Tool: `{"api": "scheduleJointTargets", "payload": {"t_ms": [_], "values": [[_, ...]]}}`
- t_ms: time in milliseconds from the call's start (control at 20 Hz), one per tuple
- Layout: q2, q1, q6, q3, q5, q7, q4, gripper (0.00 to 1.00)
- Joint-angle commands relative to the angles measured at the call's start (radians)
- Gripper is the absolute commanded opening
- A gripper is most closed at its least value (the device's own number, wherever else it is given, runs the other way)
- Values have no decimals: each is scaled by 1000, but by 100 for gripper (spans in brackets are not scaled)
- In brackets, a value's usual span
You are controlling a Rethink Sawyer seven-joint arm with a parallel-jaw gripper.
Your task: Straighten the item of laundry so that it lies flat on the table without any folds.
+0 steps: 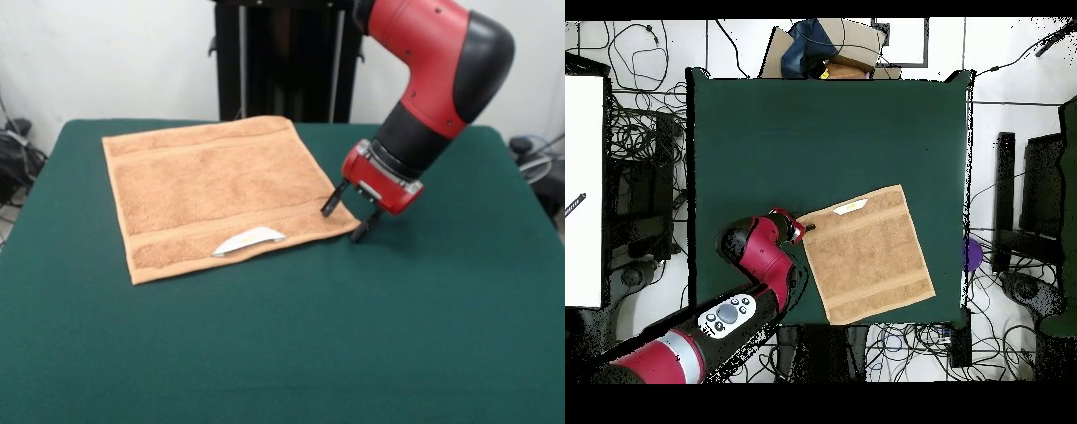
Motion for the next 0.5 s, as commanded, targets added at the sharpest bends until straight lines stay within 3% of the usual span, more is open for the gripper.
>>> {"api": "scheduleJointTargets", "payload": {"t_ms": [50, 500], "values": [[51, -41, 41, 190, -9, 273, -17, 100], [53, -52, 53, 204, -4, 279, -17, 100]]}}
